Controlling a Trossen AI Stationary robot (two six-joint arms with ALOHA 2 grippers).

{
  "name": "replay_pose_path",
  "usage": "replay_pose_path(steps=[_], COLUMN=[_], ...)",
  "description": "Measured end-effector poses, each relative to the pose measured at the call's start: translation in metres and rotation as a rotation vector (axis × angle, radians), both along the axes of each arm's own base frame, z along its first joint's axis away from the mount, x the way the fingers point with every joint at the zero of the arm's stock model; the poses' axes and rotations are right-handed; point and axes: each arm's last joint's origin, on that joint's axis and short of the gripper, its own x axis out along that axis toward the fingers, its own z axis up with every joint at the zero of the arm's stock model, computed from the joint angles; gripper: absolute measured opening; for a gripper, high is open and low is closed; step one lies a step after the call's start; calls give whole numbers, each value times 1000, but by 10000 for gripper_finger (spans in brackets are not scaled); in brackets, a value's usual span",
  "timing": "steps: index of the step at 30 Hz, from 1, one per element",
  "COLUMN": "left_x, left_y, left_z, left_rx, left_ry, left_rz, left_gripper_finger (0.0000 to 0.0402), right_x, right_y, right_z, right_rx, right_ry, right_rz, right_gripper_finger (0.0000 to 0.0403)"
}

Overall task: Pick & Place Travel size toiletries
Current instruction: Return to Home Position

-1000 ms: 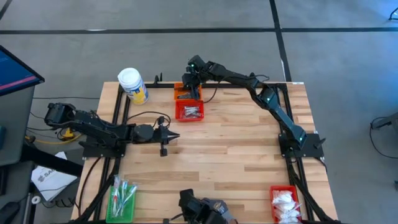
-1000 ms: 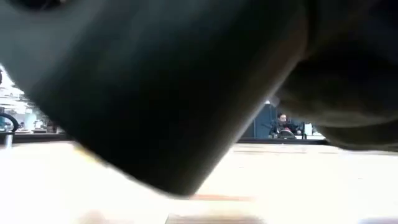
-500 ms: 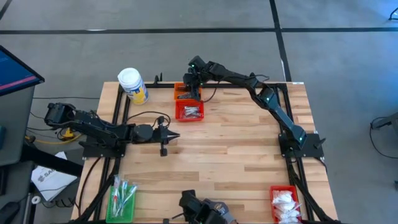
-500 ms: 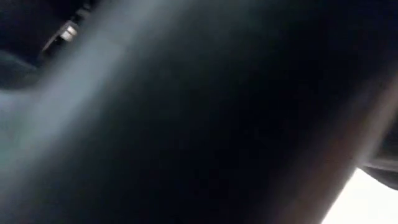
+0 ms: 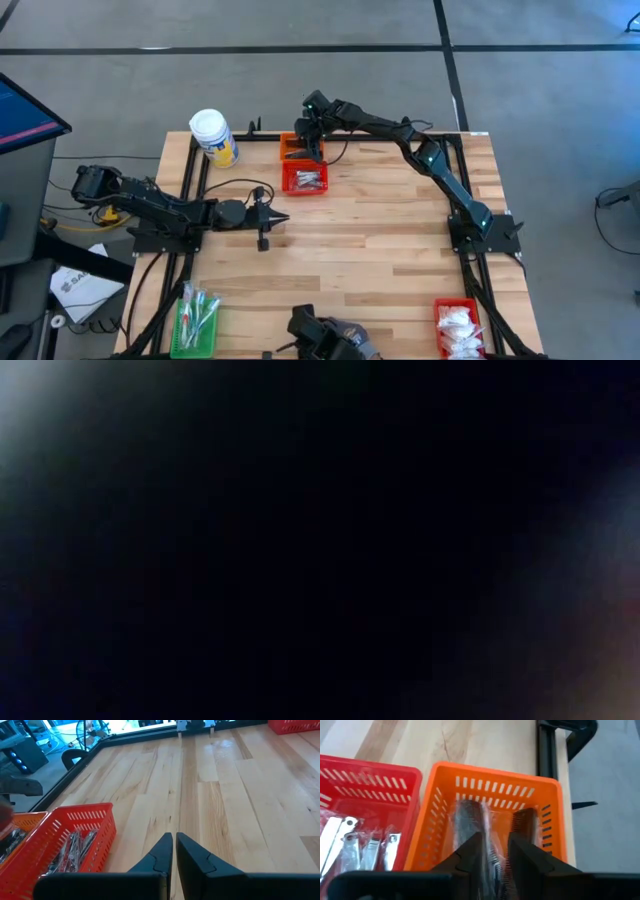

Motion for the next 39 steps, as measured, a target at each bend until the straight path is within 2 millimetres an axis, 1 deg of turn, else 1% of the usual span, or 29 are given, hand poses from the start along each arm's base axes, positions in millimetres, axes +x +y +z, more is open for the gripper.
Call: replay_pose_path(steps=[4,6,9,13,17,20,23,26,30,36,37,39], left_x=[0,0,0,0,0,0,0,0,0,0,0,-1], left_y=[0,0,0,-2,-2,-2,-2,-3,-6,-13,-14,-18], left_z=[0,0,0,0,0,0,0,1,1,2,3,3], left_rx=[-3,-3,-3,-4,-5,-8,-28,-37,-39,-108,-124,-138], left_ry=[0,0,-1,-5,-5,-7,-12,-17,-20,-46,-54,-59], left_rz=[1,1,0,-9,-10,-8,-1,0,-13,-23,-25,-37], left_gripper_finger=[17,17,17,17,17,17,17,17,17,17,17,17], right_x=[0,0,-1,-1,0,-1,0,0,5,14,16,19], right_y=[0,1,5,14,26,36,48,63,86,131,139,153], right_z=[0,4,21,46,65,77,83,83,80,74,74,73], right_rx=[-25,-43,-89,-129,-115,-89,-38,18,94,179,190,208], right_ry=[14,22,11,-8,-36,-41,-31,22,83,195,204,219], right_rz=[-19,-31,-55,-91,-114,-124,-148,-154,-168,-153,-150,-146], right_gripper_finger=[125,144,170,195,207,207,196,173,120,18,9,9])
